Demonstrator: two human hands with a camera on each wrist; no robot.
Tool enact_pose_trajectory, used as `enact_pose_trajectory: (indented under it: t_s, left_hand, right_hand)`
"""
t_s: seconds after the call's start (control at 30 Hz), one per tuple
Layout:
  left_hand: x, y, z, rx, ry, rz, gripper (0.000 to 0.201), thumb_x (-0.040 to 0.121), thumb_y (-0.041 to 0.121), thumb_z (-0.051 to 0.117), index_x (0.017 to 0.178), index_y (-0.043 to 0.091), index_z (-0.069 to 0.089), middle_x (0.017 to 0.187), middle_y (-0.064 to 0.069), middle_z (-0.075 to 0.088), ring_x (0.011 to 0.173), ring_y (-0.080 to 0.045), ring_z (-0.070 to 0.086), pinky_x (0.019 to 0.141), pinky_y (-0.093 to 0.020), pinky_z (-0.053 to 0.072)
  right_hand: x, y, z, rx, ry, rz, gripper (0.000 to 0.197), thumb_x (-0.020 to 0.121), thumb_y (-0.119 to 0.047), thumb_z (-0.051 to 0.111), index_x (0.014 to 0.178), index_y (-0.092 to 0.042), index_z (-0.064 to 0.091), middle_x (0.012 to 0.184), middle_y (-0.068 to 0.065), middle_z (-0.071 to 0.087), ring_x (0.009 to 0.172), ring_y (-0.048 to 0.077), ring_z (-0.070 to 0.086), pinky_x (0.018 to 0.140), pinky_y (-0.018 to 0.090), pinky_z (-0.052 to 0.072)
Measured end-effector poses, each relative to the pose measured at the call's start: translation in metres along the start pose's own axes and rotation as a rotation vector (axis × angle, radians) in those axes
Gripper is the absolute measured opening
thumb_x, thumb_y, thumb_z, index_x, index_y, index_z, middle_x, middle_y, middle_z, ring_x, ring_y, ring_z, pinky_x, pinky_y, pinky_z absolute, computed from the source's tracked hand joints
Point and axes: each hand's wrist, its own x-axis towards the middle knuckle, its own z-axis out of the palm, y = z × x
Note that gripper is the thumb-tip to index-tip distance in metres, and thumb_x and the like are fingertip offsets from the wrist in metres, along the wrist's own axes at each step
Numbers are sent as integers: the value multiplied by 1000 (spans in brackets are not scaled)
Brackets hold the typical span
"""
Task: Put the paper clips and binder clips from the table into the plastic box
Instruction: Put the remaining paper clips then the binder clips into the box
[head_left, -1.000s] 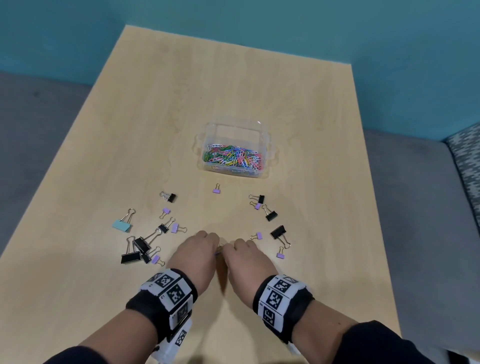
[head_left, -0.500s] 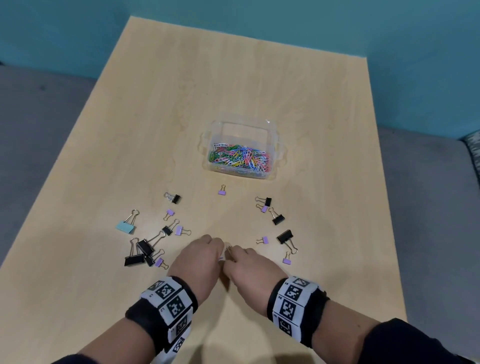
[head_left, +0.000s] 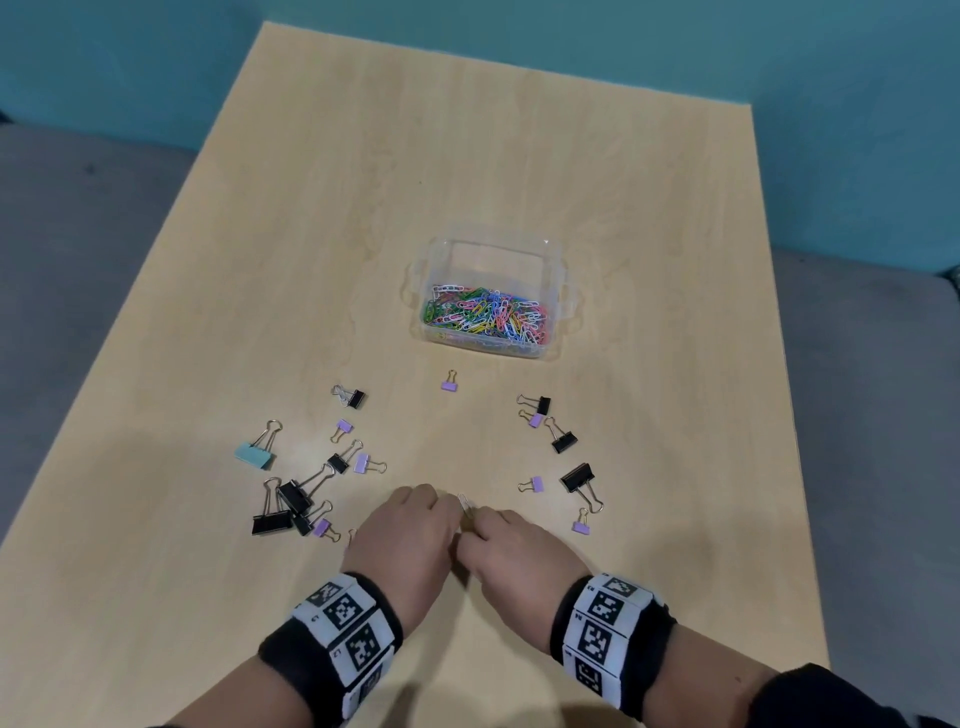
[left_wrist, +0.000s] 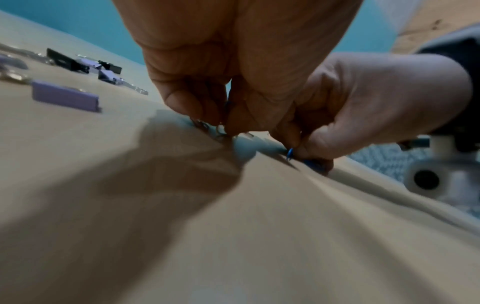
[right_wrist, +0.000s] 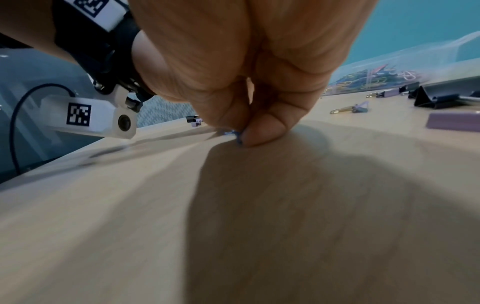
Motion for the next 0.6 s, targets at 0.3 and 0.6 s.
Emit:
enact_pose_trajectory:
  t_s: [0.3, 0.6]
  left_hand:
    - [6, -3, -28, -363, 52, -225, 20, 69, 12, 61, 67, 17, 42, 67, 3, 48, 61, -20, 45, 52, -30, 31]
    - [122, -27, -155, -726, 385, -350, 9, 65, 5, 63, 68, 10, 57, 65, -7, 62, 61, -23, 55, 55, -30, 45]
  right_hand:
    - [4, 7, -27, 211, 57, 165, 27, 74, 3, 45, 90, -18, 52, 93, 5, 49, 76, 26, 43, 64, 31, 32]
    - [86, 65, -175, 533, 563, 518, 13, 68, -2, 53, 67, -15, 52, 63, 6, 62, 61, 27, 68, 54, 33, 50]
